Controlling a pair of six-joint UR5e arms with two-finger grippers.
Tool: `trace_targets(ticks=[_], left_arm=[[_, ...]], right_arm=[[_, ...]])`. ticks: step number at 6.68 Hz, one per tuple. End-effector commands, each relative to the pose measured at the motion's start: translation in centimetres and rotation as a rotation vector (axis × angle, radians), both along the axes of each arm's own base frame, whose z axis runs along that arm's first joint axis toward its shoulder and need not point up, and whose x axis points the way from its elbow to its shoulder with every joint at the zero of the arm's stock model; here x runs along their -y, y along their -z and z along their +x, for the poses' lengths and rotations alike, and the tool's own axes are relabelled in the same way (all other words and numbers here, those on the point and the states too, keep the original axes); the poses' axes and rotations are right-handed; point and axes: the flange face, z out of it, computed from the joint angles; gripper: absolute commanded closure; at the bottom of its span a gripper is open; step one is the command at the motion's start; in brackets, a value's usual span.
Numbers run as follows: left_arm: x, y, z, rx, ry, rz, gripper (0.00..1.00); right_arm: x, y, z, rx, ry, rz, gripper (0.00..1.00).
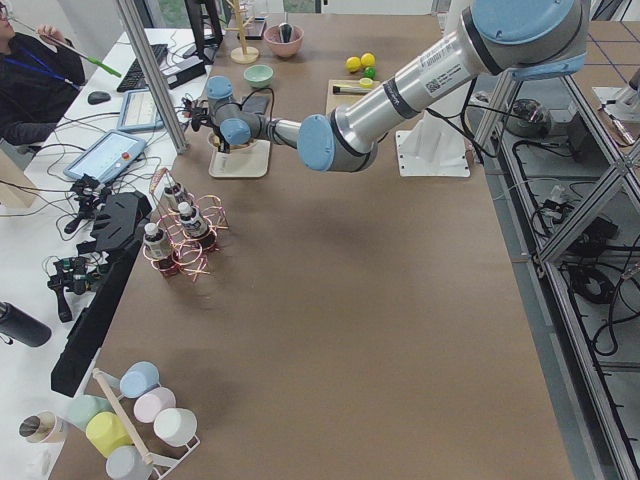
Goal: Make sandwich and place on tray
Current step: 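Carry the plate with the left gripper onto the rabbit-print tray, then release the plate and retract the left arm away from the tray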
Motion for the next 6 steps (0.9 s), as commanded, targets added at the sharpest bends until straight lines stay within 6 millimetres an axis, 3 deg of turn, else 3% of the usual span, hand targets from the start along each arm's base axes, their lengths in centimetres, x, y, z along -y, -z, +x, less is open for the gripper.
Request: trace_targets(ticks=[1,3,5,6], left_arm=[[-2.4,-1.0,-2.0,-0.032,0.003,0.081,0.01],[-6.2,-2.7,-5.1,-0.062,0.007,0.108,0.01],[-11.0,-1.5,-8.7,-0.063,-0.003,0.102,0.01],[-14.0,-1.9,-11.1,-0.050,-0.006,0.085,0.01]], right_arm=[[0.1,-0.2,0.0,0.002,0.000,-0.005,0.00],[0.4,0.0,0.0,0.002,0.000,0.001,0.00],[0.4,0.1,0.0,0.005,-0.001,0.003,0.00],[0.5,0.8,0.0,0.004,-0.001,0.021,0.00]])
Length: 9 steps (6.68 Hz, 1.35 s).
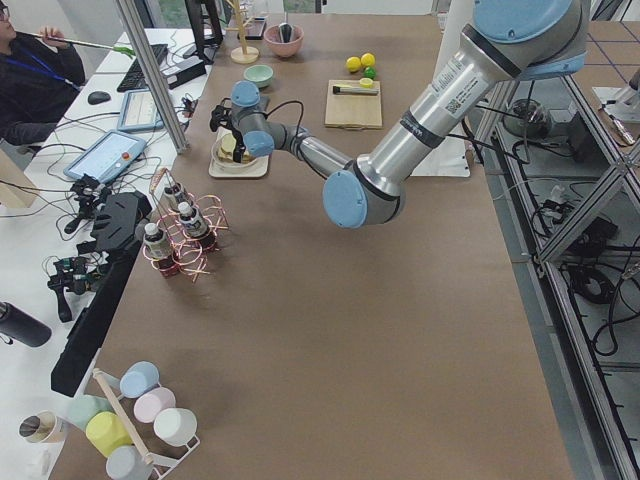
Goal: Make sandwich and place on tray
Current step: 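Release the plate and retract the left arm away from the tray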
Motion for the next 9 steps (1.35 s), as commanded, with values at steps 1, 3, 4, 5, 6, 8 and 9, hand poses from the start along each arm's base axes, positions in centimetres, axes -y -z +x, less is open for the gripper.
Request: trace_targets(ticks=[1,3,4,5,6,8,9], left_arm=[[-7.1,-0.7,-5.6,0.035,-0.006,-0.040,0.01],[-14.5,-5.1,-12.2,0.088,-0.019,-0.106,0.01],[-16.4,-8.6,-16.0,0.135,-0.028,-0.078,0.01],[-17.2,-12.5,-21.7,0.201,-0.040,-0.020,0.01],[-17.4,-16.3,-27.1,0.204,-0.098,-0.004,0.01],[-18.1,-23.0,-37.9,0.275,-0.139,0.056,0.01],[-17.7,-24.9,-42.0,0.323,-0.161,0.002,0.01]], right_arm=[[0.2,0.3,0.0,-0.002,0.000,0.020,0.00],[0.2,0.0,0.0,-0.006,0.000,0.032,0.00],[0.1,-0.1,0.0,-0.004,0.001,0.030,0.00],[-0.1,-0.1,0.0,-0.004,0.001,0.030,0.00],[-0.2,-0.2,0.0,-0.004,0.001,0.027,0.00],[-0.3,-0.4,0.0,-0.004,0.002,0.025,0.00],[-0.3,-0.3,0.0,-0.004,0.004,0.028,0.00]])
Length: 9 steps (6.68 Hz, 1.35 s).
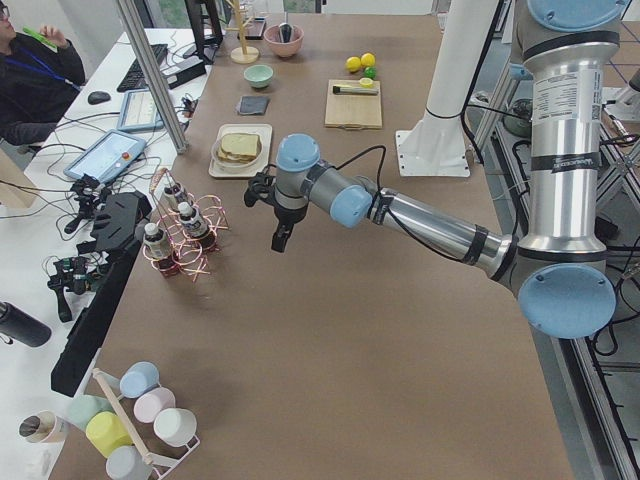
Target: Make sandwich and place on tray
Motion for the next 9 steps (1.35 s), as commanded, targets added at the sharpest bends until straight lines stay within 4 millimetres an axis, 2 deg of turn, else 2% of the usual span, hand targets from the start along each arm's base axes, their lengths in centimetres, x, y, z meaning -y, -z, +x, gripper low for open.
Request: trace_targets(ticks=[1,2,3,4,5,6,7,9], left_arm=[[0.5,-5.0,-8.8,0.088,-0.091,-0.023,0.01],[-0.8,-10.6,-12.1,0.108,-0.154,-0.031,0.01],[-4.2,-18.1,-12.6,0.093,-0.189,-0.148,0.01],[-5.5,-20.0,-13.8,0.085,-0.159,-0.190,0.01],[-6.3,-20.8,-14.8,0.080,-0.138,-0.203,0.01],[-6.5,-20.3,-16.0,0.080,-0.111,-0.189,0.01],[-6.6,-20.7,-16.1,0.077,-0.108,-0.201,0.01],[-8.3,-22.3,-15.9,0.063,-0.108,-0.236,0.01]], right_arm=[[0.0,0.0,0.0,0.000,0.001,0.001,0.00],[-0.3,-0.3,0.0,0.000,0.001,-0.005,0.00],[-1.0,-1.0,0.0,0.000,0.002,-0.019,0.00],[-1.3,-1.3,-0.1,-0.001,0.002,-0.027,0.00],[-1.9,-1.7,-0.1,-0.001,-0.001,-0.041,0.00],[-2.3,-2.6,-0.1,-0.006,-0.002,-0.059,0.00],[-2.5,-2.7,-0.2,0.007,-0.007,-0.071,0.00],[-2.8,-2.3,-0.2,0.014,-0.020,-0.076,0.00]])
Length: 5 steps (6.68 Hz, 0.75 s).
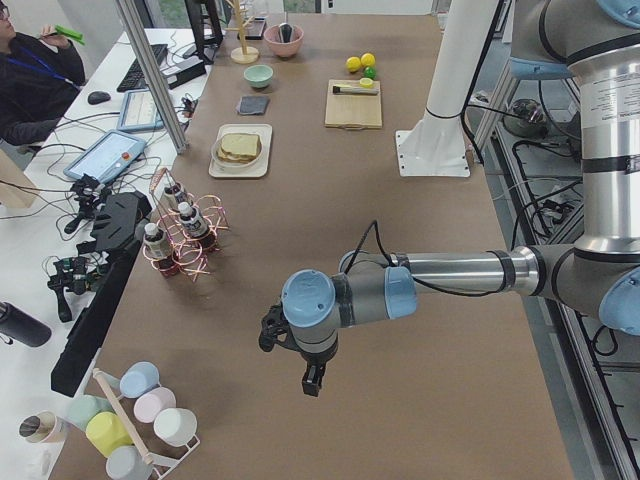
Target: Make sandwich and place on tray
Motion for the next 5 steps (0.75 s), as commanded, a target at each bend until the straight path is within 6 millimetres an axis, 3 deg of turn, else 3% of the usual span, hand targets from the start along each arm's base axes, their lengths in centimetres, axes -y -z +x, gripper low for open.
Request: trace_targets(ticks=[1,5], left_arm=[[-1.8,-1.1,0.0,-0.010,0.006,-0.025,0.01],[-2.6,-1.7,0.2,-0.006,0.004,-0.040,0.01]], right_arm=[[-0.3,0.0,0.0,0.001,-0.006,-0.010,0.00],[-1.8,-1.4,0.0,-0.005,-0.007,-0.048,0.00]])
